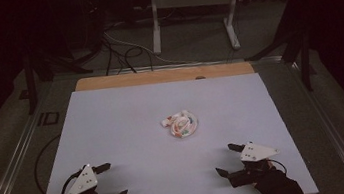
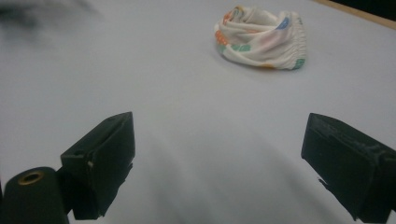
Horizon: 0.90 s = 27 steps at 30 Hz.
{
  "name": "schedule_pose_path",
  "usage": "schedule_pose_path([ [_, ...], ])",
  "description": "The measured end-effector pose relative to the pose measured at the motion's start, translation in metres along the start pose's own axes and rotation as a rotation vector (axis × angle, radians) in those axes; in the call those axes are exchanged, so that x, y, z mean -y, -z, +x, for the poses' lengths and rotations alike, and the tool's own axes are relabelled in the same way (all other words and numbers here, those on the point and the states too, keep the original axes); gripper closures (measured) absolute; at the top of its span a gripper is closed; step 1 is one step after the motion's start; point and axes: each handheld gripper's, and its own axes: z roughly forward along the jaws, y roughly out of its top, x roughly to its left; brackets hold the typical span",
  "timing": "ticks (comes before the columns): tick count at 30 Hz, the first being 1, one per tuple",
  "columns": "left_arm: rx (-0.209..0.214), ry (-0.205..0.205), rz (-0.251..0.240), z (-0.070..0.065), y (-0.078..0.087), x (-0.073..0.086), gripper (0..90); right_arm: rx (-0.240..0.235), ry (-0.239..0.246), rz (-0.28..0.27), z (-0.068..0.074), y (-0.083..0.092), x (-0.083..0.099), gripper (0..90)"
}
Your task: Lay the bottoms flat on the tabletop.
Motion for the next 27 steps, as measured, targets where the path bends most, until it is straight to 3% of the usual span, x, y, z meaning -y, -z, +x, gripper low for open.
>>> schedule_pose_path([
  [10,0.022,-0.001,0.011,0.000,-0.002,0.000,0.3,-0.027,0.029,0.032,0.002,-0.003,-0.001,10.0],
  [14,0.042,-0.004,0.017,-0.001,-0.002,-0.001,0.3,-0.032,0.046,0.046,0.003,-0.003,-0.002,10.0],
  [15,0.063,-0.003,0.020,-0.003,-0.003,-0.001,0.3,-0.043,0.047,0.052,0.004,-0.004,-0.003,10.0],
  [19,0.081,-0.010,0.028,-0.005,-0.004,-0.002,0.3,-0.035,0.070,0.057,0.007,-0.003,-0.005,10.1],
  [27,0.112,-0.016,0.020,-0.007,-0.006,-0.010,0.3,-0.018,0.067,0.043,0.010,0.004,-0.013,10.1],
])
